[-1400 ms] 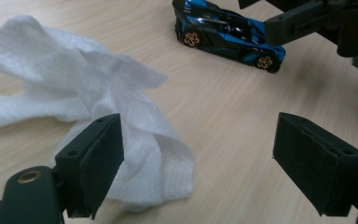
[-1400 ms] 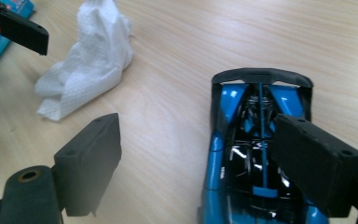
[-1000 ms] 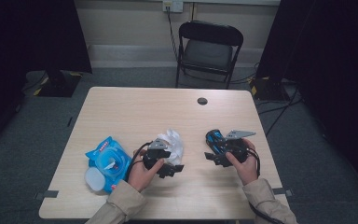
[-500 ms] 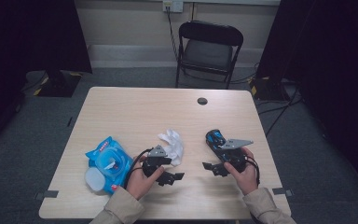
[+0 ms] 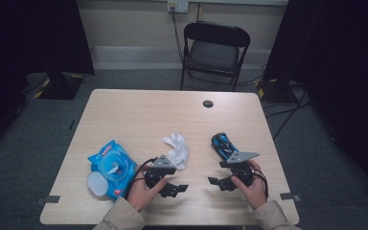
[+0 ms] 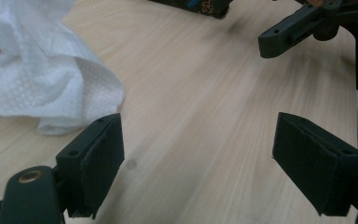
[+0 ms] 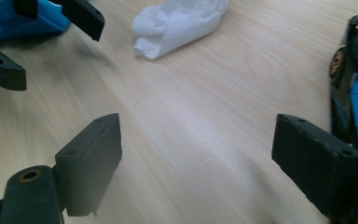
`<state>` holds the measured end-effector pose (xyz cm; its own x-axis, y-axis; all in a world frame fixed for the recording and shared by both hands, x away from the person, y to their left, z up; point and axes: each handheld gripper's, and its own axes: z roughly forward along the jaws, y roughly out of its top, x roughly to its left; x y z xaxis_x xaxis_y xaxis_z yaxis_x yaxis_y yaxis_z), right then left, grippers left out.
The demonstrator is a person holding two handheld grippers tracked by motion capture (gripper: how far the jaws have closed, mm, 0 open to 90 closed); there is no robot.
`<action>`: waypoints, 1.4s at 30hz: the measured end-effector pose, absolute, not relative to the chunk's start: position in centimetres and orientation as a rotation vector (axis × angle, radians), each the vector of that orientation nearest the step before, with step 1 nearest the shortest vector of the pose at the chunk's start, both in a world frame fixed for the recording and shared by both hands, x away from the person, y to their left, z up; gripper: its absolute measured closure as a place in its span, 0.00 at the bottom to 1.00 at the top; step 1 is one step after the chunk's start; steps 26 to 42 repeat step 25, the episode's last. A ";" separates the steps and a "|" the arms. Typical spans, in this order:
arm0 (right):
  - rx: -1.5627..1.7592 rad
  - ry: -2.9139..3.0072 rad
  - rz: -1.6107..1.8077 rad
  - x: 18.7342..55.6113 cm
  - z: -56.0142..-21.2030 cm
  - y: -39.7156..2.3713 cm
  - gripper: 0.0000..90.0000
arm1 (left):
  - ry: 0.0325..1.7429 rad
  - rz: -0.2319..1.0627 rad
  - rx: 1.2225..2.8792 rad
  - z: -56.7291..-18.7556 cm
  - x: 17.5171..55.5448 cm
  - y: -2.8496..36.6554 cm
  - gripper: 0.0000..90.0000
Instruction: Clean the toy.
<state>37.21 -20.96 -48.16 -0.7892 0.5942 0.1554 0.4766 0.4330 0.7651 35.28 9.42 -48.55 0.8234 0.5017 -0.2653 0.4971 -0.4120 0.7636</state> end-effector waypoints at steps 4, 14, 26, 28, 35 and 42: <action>0.936 2.565 1.273 37.0 -48.4 -20.7 0.17 | 0.725 -0.008 2.084 -48.9 34.7 9.4 0.18; 0.846 2.628 1.199 35.8 -49.5 -20.1 0.18 | 0.675 0.019 2.159 -50.1 33.8 8.7 0.18; 0.699 2.632 1.169 35.0 -50.5 -20.1 0.18 | 0.587 0.115 2.214 -50.3 33.7 8.4 0.17; 0.699 2.632 1.169 35.0 -50.5 -20.1 0.18 | 0.587 0.115 2.214 -50.3 33.7 8.4 0.17; 0.699 2.632 1.169 35.0 -50.5 -20.1 0.18 | 0.587 0.115 2.214 -50.3 33.7 8.4 0.17; 0.699 2.632 1.169 35.0 -50.5 -20.1 0.18 | 0.587 0.115 2.214 -50.3 33.7 8.4 0.17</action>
